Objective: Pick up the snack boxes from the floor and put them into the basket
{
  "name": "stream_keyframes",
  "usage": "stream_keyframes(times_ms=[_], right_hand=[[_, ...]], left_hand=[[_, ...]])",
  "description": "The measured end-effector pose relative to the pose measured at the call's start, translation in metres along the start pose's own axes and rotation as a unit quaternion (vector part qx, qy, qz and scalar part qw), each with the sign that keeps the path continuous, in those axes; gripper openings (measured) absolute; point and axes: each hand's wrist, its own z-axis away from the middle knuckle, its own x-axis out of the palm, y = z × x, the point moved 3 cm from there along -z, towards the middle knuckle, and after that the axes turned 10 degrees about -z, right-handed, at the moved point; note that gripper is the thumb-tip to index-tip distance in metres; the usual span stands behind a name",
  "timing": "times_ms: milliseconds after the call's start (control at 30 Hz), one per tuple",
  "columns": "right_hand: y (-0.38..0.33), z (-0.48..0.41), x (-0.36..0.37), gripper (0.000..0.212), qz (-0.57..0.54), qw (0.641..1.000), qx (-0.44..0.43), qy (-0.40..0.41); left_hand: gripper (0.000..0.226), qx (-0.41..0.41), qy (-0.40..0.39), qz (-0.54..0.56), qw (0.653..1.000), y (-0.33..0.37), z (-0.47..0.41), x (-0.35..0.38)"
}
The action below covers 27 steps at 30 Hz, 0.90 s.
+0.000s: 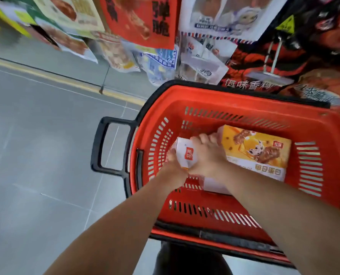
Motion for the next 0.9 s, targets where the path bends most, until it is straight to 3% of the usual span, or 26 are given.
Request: stream_keyframes(times_ms=[133, 300, 367, 433, 533, 700, 900], right_hand=[[0.012, -0.027, 0.021, 0.104, 0.04, 0.996, -0.007, -0.076], [0.026, -0.091, 0.022, 0.116, 0.071, 0.983, -0.006, -0.167], [0.033, -0.119, 0.02, 0.108, 0.065, 0.977, 0.009, -0.202], [0.039, -0.141, 0.026, 0.082, 0.045, 0.975, 0.028, -0.218], [0.05, -0.155, 0.048, 0.034, -0.047, 0.99, 0.038, -0.127], [0.067, -0.123, 0.074, 0.048, -0.21, 0.97, 0.099, 0.067], [0.061, -0.069, 0.121, 0.041, -0.401, 0.905, 0.134, 0.05]], left_hand=[[0.086, -0.053, -0.024, -0.03, 0.998, -0.013, -0.031, 0.024], [0.085, -0.052, 0.025, -0.053, 0.997, -0.007, -0.076, 0.031], [0.087, -0.05, 0.03, -0.067, 0.996, 0.0, -0.098, 0.027], [0.087, -0.049, 0.026, -0.093, 0.994, 0.003, -0.121, 0.025], [0.068, -0.03, -0.014, -0.146, 0.989, 0.01, -0.14, 0.027], [0.072, -0.076, 0.016, -0.084, 0.993, -0.006, -0.163, 0.042], [0.053, -0.041, 0.039, -0.069, 0.996, -0.024, -0.169, 0.063]])
